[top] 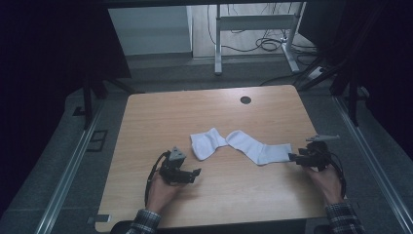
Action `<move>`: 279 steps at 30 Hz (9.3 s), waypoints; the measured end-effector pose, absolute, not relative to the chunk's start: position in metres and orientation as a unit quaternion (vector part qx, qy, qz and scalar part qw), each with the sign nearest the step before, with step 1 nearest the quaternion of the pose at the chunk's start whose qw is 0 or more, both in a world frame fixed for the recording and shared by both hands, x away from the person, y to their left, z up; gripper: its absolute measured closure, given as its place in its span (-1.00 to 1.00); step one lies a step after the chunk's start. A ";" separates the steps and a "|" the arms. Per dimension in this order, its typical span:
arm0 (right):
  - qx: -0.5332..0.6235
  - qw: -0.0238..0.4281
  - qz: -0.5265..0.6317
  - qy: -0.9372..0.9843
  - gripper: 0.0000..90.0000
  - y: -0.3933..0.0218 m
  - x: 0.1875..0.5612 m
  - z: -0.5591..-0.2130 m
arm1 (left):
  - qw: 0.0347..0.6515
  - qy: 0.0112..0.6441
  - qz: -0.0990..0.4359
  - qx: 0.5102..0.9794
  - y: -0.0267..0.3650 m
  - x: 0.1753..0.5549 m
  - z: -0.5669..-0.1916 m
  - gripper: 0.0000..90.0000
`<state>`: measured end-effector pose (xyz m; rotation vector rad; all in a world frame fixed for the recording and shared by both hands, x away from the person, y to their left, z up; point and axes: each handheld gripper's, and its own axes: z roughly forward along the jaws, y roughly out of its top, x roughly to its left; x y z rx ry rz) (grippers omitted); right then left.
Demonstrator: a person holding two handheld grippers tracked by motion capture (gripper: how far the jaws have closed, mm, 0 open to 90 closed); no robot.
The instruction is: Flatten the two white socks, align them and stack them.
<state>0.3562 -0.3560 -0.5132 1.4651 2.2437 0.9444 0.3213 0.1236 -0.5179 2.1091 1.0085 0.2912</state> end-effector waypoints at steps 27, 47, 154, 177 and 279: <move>0.509 0.156 0.313 0.787 0.46 -0.353 0.360 -0.512 | 0.354 0.344 0.123 0.861 0.011 0.434 -0.502 0.53; 0.499 0.152 0.297 0.800 0.67 -0.339 0.370 -0.522 | 0.333 0.368 0.101 0.862 -0.015 0.455 -0.530 0.78; 0.406 0.162 0.337 0.834 -0.21 -0.283 0.348 -0.515 | 0.360 0.441 0.127 0.812 0.126 0.348 -0.502 0.29; 0.409 0.153 0.319 0.841 -0.39 -0.297 0.357 -0.532 | 0.344 0.474 0.093 0.805 0.116 0.373 -0.522 0.89; 0.403 0.158 0.332 0.838 -0.71 -0.291 0.356 -0.538 | 0.313 0.515 0.204 0.771 0.206 0.366 -0.527 0.18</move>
